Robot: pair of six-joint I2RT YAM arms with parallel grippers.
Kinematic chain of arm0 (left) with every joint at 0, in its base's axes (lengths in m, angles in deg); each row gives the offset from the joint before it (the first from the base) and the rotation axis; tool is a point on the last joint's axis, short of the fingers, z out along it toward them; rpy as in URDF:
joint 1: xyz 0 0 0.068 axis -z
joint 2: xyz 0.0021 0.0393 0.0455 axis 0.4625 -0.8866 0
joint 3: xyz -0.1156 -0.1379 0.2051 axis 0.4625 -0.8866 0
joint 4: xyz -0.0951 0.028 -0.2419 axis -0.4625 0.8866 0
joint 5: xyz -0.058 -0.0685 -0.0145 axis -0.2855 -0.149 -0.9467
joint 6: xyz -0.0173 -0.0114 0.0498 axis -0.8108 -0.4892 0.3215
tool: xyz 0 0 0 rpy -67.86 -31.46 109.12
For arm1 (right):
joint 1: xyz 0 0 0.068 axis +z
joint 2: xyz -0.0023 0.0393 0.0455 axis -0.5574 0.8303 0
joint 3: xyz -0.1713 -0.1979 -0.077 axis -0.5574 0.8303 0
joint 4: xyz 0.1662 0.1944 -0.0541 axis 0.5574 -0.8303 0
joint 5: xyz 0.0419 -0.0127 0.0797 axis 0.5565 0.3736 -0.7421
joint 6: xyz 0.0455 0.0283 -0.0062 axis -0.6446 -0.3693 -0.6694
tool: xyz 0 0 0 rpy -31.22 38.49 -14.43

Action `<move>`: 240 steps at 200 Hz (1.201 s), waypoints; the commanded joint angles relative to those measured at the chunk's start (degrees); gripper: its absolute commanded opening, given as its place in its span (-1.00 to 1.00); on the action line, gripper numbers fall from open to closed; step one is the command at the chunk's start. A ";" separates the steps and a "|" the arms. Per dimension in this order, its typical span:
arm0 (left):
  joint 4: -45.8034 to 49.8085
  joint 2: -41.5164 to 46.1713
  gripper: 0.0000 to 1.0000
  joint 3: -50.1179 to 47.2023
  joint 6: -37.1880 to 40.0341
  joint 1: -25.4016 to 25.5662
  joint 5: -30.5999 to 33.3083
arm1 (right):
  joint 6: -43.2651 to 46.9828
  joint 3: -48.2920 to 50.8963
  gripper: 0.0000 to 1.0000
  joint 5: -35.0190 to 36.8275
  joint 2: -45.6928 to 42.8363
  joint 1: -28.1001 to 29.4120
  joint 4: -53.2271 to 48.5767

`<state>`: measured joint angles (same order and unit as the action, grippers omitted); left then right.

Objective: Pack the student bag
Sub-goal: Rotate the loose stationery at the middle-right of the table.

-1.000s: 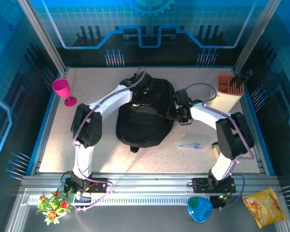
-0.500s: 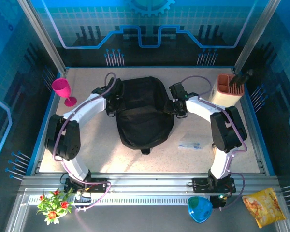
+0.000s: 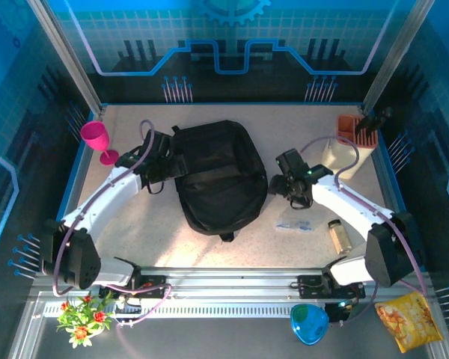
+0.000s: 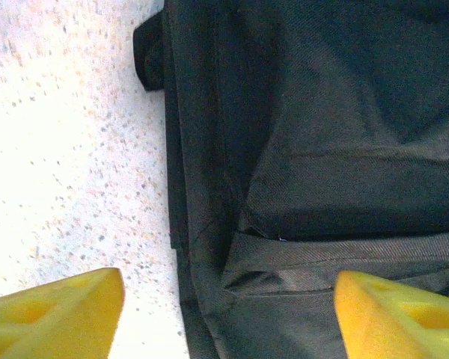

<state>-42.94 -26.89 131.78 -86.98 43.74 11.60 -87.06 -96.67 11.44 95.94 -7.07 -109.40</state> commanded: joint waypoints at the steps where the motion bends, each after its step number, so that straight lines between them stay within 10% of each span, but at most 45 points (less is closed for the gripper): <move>1: -0.66 3.08 0.63 -1.19 3.24 -0.88 -0.55 | -10.62 2.78 0.74 0.73 -1.95 2.45 -7.72; 61: -3.35 7.25 0.99 -4.26 6.57 -1.09 -2.51 | -26.90 11.64 0.93 -2.52 -2.63 6.91 -2.86; 157: -2.95 7.46 0.99 -4.10 7.29 -1.21 -2.08 | -17.82 10.02 0.95 0.26 3.74 2.07 4.16; 240: -2.50 5.58 0.98 -3.35 7.12 -1.33 -2.38 | -7.61 5.82 0.44 1.27 8.77 2.60 1.56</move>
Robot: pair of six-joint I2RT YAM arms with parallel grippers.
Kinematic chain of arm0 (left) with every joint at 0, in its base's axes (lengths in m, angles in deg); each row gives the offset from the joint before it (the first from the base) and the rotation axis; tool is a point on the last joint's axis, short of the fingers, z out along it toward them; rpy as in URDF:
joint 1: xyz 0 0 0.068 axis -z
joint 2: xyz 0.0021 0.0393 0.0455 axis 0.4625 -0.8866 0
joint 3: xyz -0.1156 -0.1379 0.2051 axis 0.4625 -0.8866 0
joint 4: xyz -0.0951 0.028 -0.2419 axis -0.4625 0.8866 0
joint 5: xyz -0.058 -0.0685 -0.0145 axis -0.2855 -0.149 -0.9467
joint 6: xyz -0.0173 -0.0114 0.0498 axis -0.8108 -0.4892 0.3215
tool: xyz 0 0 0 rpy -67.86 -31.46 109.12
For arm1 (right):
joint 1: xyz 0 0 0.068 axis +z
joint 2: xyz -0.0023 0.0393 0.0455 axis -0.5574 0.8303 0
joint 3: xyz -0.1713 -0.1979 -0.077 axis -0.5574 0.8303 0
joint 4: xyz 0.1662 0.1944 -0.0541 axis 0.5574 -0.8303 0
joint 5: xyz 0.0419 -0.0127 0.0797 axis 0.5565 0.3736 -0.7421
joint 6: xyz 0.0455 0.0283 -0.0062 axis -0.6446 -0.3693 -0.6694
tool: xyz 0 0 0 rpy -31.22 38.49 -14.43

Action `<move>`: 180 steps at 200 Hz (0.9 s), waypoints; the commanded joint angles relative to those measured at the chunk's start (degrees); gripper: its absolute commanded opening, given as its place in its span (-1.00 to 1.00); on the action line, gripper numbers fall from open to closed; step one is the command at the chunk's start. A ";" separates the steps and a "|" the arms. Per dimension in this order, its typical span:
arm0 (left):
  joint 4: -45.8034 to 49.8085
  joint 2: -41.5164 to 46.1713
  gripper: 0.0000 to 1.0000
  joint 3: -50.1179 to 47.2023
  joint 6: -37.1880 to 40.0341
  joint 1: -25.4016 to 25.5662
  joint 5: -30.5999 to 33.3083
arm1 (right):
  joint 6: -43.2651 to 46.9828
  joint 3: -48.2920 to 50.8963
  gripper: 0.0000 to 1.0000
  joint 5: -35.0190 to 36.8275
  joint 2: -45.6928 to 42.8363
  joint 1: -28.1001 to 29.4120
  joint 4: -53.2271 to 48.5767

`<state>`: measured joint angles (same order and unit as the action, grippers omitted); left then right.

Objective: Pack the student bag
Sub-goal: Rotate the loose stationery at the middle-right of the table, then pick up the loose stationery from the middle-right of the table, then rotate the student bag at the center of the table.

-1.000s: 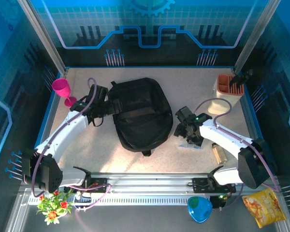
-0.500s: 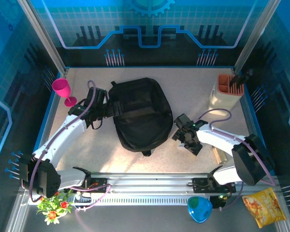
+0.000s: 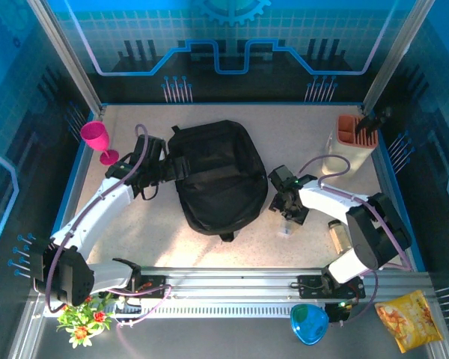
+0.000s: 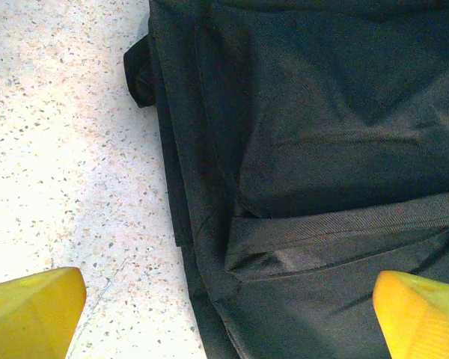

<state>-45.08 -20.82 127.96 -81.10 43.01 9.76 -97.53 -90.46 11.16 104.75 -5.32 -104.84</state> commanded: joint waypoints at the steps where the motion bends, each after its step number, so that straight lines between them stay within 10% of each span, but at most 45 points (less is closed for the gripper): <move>1: -0.32 -0.52 0.98 0.50 1.25 -0.61 -0.61 | 2.93 -0.38 0.44 1.60 -0.10 0.91 -3.11; 89: -3.21 -2.37 0.90 -2.01 -1.00 0.79 -12.37 | 10.34 3.70 0.30 -3.30 -1.95 5.81 -4.18; 180: -15.20 -14.22 0.61 -10.44 -13.76 17.70 -11.88 | 11.53 3.07 -0.06 2.42 -4.89 5.20 -4.40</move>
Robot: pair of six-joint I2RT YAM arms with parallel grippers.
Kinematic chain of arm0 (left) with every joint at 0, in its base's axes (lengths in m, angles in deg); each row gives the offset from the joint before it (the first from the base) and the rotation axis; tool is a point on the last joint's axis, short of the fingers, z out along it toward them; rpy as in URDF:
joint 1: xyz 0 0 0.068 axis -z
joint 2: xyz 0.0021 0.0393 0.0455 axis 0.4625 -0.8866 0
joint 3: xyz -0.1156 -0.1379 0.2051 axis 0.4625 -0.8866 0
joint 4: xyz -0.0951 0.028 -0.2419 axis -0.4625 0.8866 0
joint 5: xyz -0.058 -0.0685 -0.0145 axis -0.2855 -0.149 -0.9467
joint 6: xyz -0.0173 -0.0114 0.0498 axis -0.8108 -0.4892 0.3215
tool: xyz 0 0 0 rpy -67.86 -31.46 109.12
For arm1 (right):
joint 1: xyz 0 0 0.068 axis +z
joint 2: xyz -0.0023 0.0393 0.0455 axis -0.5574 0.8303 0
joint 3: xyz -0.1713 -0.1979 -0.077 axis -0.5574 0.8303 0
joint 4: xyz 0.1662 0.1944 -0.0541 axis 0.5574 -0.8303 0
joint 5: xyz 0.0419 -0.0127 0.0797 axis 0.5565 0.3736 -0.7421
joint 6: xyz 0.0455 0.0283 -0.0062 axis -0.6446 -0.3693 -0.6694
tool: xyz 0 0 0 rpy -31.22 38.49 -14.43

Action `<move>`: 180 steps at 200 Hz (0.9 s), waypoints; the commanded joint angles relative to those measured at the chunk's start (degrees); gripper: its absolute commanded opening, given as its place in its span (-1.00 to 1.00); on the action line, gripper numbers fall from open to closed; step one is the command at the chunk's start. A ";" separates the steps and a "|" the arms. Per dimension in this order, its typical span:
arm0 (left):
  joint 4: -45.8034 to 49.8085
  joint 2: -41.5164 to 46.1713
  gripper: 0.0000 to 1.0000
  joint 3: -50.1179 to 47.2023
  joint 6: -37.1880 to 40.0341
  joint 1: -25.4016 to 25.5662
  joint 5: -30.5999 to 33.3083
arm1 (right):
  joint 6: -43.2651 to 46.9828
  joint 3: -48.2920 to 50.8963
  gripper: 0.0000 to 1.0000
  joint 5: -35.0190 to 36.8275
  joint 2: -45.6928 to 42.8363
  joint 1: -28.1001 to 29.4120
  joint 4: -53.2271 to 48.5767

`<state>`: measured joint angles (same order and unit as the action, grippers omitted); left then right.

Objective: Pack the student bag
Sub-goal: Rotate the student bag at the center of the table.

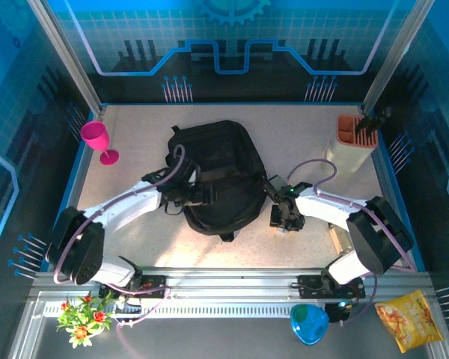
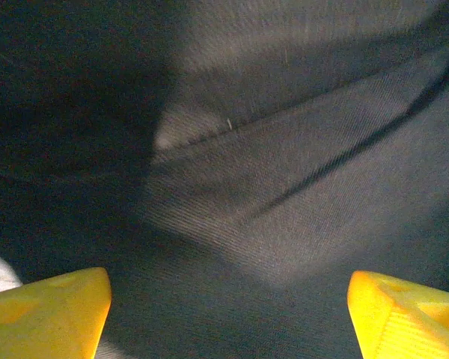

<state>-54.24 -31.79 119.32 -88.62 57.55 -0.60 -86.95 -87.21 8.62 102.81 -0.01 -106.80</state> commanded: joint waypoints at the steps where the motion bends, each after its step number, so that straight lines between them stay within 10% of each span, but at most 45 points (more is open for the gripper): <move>1: -6.22 -3.40 0.60 -1.82 -6.38 3.28 -1.59 | 1.00 -0.19 -0.06 5.05 -3.04 -0.12 -2.46; 98: -24.79 -12.46 0.50 1.41 -20.84 11.22 -6.53 | 19.31 -5.52 -0.05 -1.58 -16.67 -5.19 7.50; 180: -24.69 -2.25 0.54 5.82 -21.86 0.83 -17.97 | 28.63 -11.92 -0.05 -21.17 -10.31 -5.23 17.95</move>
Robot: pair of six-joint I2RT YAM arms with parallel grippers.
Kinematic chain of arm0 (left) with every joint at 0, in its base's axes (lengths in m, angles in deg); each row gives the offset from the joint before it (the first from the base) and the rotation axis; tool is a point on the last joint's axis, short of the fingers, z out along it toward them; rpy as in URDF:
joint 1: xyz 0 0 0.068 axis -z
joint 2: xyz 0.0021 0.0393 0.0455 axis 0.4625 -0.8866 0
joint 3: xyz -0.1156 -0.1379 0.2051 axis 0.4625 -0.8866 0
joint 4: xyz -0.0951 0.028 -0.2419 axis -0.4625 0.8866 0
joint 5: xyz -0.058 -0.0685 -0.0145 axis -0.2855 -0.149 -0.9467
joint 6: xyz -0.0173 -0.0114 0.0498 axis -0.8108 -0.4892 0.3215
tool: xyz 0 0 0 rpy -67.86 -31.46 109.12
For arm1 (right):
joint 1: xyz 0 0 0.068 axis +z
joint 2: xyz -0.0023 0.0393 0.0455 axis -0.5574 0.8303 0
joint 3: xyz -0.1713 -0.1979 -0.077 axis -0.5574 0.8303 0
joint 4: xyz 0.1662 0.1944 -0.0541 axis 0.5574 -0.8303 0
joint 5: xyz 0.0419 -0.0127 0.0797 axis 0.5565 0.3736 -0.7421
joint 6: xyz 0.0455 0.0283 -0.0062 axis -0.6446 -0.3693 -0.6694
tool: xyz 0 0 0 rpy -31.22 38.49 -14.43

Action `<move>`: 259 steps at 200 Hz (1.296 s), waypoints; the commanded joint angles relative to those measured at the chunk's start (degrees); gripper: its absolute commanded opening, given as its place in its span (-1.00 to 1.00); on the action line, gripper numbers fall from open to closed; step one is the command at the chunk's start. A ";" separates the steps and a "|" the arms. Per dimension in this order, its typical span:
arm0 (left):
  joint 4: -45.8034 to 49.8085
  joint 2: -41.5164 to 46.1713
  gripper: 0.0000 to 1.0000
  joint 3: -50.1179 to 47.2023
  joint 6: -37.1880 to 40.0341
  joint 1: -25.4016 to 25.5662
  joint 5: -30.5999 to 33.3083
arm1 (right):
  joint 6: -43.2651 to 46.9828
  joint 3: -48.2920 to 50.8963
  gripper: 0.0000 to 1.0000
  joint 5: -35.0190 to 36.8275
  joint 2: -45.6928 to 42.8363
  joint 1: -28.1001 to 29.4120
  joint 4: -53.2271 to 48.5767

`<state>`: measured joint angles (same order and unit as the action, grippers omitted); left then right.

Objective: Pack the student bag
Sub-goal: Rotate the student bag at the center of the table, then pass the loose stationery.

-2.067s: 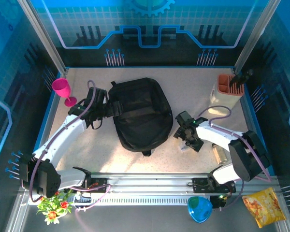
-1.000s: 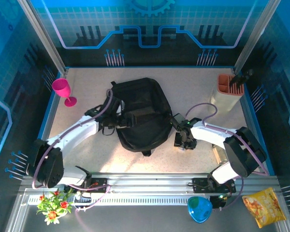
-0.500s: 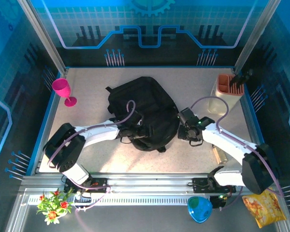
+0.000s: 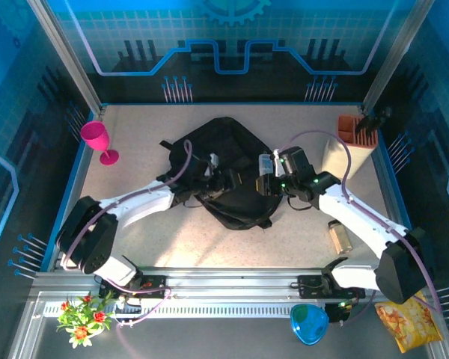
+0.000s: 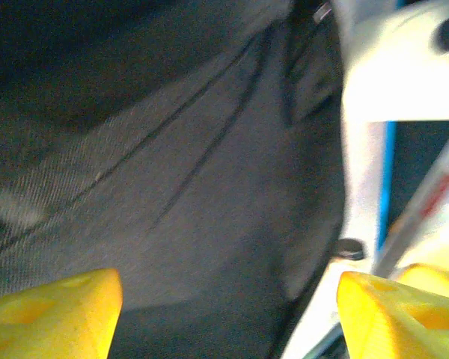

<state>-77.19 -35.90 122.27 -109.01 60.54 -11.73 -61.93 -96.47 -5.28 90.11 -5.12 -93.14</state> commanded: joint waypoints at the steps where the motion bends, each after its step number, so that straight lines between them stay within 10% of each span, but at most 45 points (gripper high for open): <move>1: -1.78 1.82 0.54 2.95 -1.44 -2.24 -6.99 | 3.65 -2.72 -0.05 -7.38 2.50 -0.06 4.36; 41: -3.68 0.60 0.57 6.39 -1.34 -3.30 -10.42 | 5.35 -4.86 -0.05 -10.09 5.90 1.47 6.05; 173: -6.59 -6.48 -0.47 9.81 -4.29 -3.83 -13.74 | 5.66 -6.33 0.05 -16.03 9.84 3.65 8.90; 259: -22.98 -2.46 -0.64 3.32 -13.91 -8.29 -15.52 | -24.11 2.65 0.71 -26.80 2.33 -3.30 31.21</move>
<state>-92.36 -41.27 127.45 -118.93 53.05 -25.85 -72.66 -95.58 -27.73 94.46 -7.09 -72.68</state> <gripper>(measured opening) 0.203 0.851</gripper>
